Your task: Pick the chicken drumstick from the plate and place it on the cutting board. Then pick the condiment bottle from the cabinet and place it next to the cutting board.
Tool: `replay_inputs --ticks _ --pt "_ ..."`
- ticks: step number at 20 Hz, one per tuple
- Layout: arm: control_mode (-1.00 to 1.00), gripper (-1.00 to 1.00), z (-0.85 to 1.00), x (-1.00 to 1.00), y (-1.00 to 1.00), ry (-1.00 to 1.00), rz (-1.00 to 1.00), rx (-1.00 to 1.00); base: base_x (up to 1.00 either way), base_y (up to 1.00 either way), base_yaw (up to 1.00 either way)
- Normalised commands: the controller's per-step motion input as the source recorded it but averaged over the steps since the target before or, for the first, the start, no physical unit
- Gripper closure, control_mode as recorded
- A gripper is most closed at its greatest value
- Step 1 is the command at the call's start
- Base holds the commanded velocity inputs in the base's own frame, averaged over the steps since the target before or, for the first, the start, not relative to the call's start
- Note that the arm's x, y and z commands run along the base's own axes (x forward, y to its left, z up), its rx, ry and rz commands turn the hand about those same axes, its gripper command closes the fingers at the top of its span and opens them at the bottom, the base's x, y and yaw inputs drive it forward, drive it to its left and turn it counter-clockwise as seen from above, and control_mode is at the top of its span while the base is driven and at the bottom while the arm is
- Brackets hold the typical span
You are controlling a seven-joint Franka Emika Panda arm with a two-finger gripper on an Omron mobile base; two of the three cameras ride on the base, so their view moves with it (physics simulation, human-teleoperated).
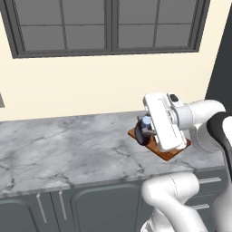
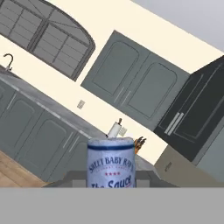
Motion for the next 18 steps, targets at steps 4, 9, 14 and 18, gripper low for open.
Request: replay_inputs --ticks 4,9,14,18 --pt "-1.0 1.0 -0.02 -0.01 0.0 0.05 0.01 0.22 0.0 0.0 0.0" --pt "-1.0 1.0 0.0 -0.06 0.01 0.08 0.0 0.15 0.0 0.0 0.0" --pt "-1.0 1.0 0.0 -0.09 0.02 0.07 0.0 0.03 0.0 0.0 0.0" --pt "-1.0 1.0 0.0 -0.01 0.13 0.04 0.0 0.0 0.0 0.0 0.0"
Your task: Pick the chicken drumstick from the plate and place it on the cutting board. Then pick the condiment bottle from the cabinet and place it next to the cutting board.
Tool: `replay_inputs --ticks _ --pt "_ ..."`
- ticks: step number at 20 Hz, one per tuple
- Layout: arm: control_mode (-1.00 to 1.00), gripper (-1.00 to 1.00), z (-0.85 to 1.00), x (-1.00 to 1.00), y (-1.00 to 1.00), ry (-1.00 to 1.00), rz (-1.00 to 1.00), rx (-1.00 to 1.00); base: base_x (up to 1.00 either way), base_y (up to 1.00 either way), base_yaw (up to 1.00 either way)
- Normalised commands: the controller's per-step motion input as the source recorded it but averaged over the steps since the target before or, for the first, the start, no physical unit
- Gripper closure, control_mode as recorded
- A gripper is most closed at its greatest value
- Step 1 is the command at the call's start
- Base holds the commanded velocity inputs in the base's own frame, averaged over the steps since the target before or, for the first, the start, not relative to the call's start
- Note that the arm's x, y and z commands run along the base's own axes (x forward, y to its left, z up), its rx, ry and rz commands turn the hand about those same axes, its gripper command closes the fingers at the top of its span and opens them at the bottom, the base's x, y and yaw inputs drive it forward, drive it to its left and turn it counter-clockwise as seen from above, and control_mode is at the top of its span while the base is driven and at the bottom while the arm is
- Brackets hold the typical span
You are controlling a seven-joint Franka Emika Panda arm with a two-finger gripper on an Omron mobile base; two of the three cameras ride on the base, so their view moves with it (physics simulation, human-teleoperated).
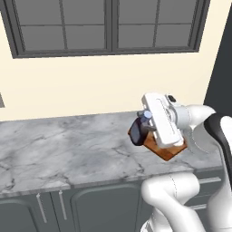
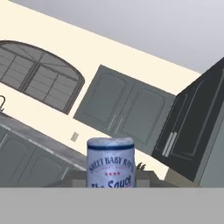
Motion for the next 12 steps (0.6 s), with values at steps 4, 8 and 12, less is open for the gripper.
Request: replay_inputs --ticks 4,8,12 --pt "-1.0 1.0 -0.09 0.0 0.11 0.05 0.0 -0.01 0.0 0.0 0.0" --pt "-1.0 1.0 -0.39 0.05 0.03 0.01 0.0 -0.01 0.0 0.0 0.0" --pt "-1.0 1.0 -0.39 0.09 0.0 0.0 0.0 -0.01 0.0 0.0 0.0"
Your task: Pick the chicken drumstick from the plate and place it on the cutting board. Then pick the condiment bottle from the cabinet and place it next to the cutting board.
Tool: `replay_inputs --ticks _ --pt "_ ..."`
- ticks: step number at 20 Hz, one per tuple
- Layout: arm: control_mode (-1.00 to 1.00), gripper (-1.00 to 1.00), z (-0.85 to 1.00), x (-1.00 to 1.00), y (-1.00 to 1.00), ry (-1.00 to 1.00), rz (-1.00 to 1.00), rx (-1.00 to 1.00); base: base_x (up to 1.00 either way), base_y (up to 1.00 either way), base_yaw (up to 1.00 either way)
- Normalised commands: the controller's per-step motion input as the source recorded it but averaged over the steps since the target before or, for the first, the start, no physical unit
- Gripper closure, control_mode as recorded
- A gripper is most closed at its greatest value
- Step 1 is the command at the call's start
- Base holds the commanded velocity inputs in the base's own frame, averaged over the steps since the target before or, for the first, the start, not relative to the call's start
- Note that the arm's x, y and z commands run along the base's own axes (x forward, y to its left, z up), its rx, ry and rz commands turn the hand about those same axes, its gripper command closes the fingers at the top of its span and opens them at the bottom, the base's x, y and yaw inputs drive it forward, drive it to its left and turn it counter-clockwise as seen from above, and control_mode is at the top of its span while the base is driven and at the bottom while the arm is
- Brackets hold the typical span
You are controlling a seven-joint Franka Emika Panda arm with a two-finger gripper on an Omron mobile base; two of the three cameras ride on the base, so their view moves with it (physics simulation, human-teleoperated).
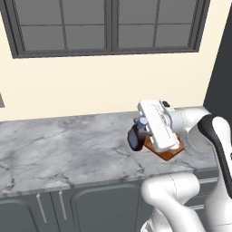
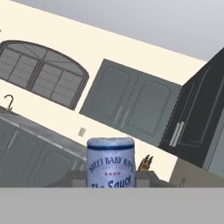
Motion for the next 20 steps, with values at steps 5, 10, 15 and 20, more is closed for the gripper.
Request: replay_inputs --ticks 5,10,15,20 --pt "-1.0 1.0 -0.3 0.03 0.0 0.02 0.0 0.0 0.0 0.0 0.0" --pt "-1.0 1.0 -0.34 0.07 0.0 0.09 0.0 0.0 0.0 0.0 0.0" --pt "-1.0 1.0 -0.29 0.06 0.0 0.12 0.0 0.0 0.0 0.0 0.0" --pt "-1.0 1.0 -0.21 0.01 0.0 0.13 0.0 0.0 0.0 0.0 0.0"
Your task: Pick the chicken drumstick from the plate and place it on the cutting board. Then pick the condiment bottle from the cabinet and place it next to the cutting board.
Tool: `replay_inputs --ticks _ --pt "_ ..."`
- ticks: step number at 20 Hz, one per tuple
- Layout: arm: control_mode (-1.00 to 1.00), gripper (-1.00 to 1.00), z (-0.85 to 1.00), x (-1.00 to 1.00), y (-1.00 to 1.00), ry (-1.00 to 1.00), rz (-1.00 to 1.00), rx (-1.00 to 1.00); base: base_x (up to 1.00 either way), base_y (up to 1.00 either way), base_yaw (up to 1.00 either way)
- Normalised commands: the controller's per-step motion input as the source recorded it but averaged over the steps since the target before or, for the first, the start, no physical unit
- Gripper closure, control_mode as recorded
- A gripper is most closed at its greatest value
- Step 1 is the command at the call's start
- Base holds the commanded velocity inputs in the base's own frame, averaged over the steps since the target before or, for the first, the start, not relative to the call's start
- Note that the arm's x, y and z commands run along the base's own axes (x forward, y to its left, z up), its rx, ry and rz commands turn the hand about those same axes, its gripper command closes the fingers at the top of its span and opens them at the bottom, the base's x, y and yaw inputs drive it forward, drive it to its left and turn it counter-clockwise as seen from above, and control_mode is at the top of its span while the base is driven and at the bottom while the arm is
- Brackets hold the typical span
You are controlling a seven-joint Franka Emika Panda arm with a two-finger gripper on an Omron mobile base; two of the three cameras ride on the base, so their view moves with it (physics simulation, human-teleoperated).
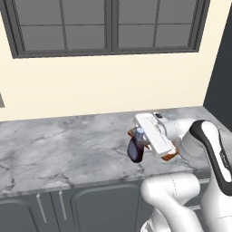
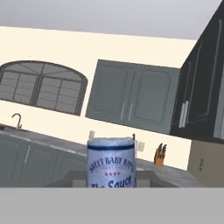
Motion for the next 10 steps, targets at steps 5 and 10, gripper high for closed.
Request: replay_inputs --ticks 5,10 --pt "-1.0 1.0 -0.16 0.01 0.0 0.14 0.0 0.0 0.0 0.0 0.0" --pt "-1.0 1.0 -0.14 0.05 0.0 0.1 0.0 0.0 0.0 0.0 0.0"
